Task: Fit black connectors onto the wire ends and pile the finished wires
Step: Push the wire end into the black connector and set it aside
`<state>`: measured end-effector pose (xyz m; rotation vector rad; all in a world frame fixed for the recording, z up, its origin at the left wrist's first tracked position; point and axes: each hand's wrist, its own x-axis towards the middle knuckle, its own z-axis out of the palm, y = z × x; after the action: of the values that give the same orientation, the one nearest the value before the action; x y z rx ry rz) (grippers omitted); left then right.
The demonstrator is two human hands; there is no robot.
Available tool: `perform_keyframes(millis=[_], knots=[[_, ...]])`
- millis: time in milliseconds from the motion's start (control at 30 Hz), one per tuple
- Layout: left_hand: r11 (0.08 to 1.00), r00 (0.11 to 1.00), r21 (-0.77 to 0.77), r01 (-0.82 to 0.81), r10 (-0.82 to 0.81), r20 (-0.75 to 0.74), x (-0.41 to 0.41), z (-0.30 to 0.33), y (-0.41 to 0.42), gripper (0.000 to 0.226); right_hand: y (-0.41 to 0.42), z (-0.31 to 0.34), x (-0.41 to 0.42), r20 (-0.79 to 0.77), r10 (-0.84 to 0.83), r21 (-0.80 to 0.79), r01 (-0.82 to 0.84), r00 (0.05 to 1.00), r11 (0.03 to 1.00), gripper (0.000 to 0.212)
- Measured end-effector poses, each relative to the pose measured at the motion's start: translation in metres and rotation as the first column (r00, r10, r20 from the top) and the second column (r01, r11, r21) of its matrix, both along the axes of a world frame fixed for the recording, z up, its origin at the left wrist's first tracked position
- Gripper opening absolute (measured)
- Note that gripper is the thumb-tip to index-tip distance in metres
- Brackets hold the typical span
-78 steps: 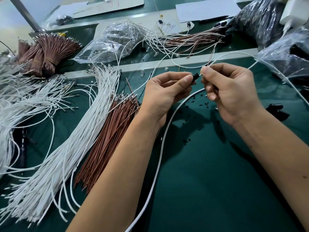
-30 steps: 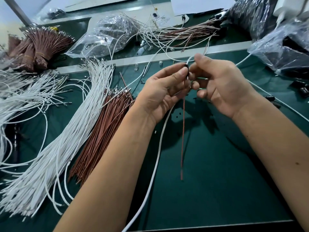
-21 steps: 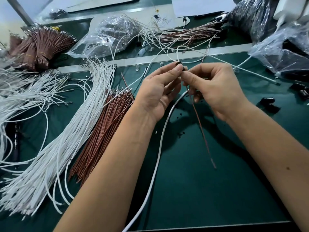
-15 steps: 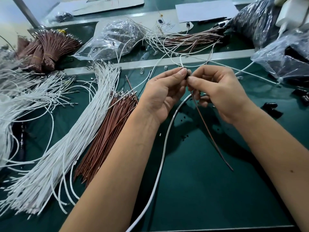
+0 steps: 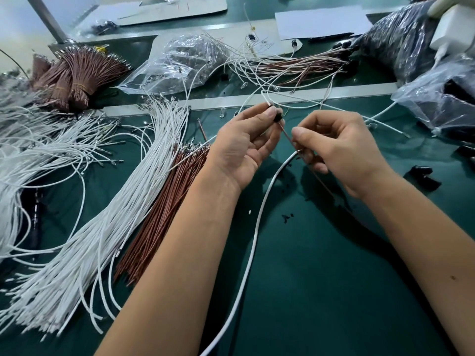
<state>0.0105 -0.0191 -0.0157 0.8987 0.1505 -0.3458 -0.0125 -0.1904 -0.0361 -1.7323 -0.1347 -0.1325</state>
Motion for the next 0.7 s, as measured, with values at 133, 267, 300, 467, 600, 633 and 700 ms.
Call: perform_keyframes(millis=[133, 267, 300, 467, 600, 633, 700], knots=[[0.996, 0.999, 0.089, -0.009, 0.005, 0.042, -0.001, -0.001, -0.001, 0.014, -0.001, -0.002, 0.002, 0.049, -0.112, -0.112, 0.117, 0.993, 0.987, 0.007], [0.985, 0.998, 0.173, -0.016, 0.004, 0.066, -0.003, -0.002, -0.008, 0.015, 0.004, 0.001, 0.000, 0.022, -0.112, 0.036, 0.111, 0.994, 0.993, 0.012], [0.981, 0.997, 0.194, -0.018, 0.005, 0.071, -0.004, -0.003, -0.010, 0.015, 0.005, 0.001, -0.001, 0.033, -0.109, 0.048, 0.107, 0.993, 0.993, 0.013], [0.978, 0.997, 0.201, -0.047, 0.032, 0.076, -0.006, -0.004, -0.016, 0.016, 0.007, 0.001, -0.002, 0.101, -0.136, 0.006, 0.136, 0.986, 0.991, 0.009], [0.980, 0.994, 0.182, -0.085, 0.070, 0.086, -0.007, -0.006, -0.018, 0.015, 0.007, 0.000, -0.001, 0.110, -0.146, -0.008, 0.148, 0.983, 0.989, 0.010], [0.980, 0.993, 0.181, -0.088, 0.072, 0.088, -0.007, -0.006, -0.019, 0.015, 0.007, 0.000, -0.001, 0.119, -0.156, -0.016, 0.159, 0.980, 0.987, 0.010], [0.978, 0.993, 0.184, -0.095, 0.080, 0.092, -0.007, -0.007, -0.021, 0.015, 0.007, -0.001, 0.000, 0.134, -0.178, -0.038, 0.185, 0.975, 0.982, 0.011]])
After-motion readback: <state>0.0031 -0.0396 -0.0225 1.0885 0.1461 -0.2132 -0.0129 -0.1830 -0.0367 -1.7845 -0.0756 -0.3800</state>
